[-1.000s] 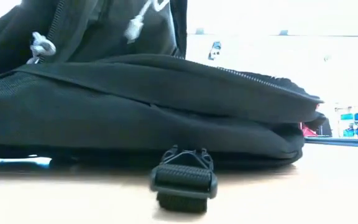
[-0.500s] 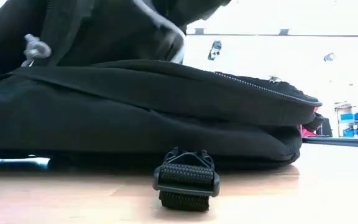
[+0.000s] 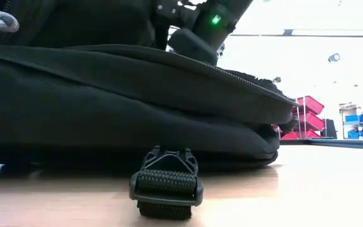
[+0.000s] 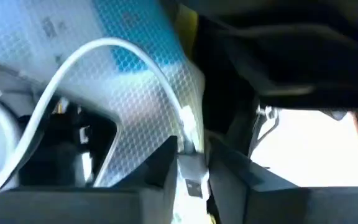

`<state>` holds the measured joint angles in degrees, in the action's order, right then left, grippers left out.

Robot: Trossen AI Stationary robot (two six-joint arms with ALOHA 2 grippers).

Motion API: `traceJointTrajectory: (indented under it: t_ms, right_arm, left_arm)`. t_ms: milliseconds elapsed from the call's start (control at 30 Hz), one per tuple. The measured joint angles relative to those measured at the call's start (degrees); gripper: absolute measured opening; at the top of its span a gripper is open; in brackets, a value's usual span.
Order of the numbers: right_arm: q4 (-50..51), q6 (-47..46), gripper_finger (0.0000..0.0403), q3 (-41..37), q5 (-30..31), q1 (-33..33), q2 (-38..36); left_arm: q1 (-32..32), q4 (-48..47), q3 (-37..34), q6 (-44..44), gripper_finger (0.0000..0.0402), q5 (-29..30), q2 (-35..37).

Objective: Unpack backpack
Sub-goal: Put the white charger cable into the black backpack, then close the black backpack

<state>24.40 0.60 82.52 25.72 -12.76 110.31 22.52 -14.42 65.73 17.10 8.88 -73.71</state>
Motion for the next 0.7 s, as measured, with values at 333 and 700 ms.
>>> traceJointTrajectory:
  t_ms: [333, 700]
  right_arm:
    - [10.0, -0.9, 0.02, 0.0, -11.4, 0.1, -8.3]
    - [20.7, -6.2, 0.0223, 0.0, -12.1, -2.1, -17.1]
  left_arm:
    - [-0.1, 0.4, -0.1, 0.4, 0.0, -0.6, -0.2]
    - [-0.1, 0.4, -0.1, -2.0, 0.0, -0.4, -0.2]
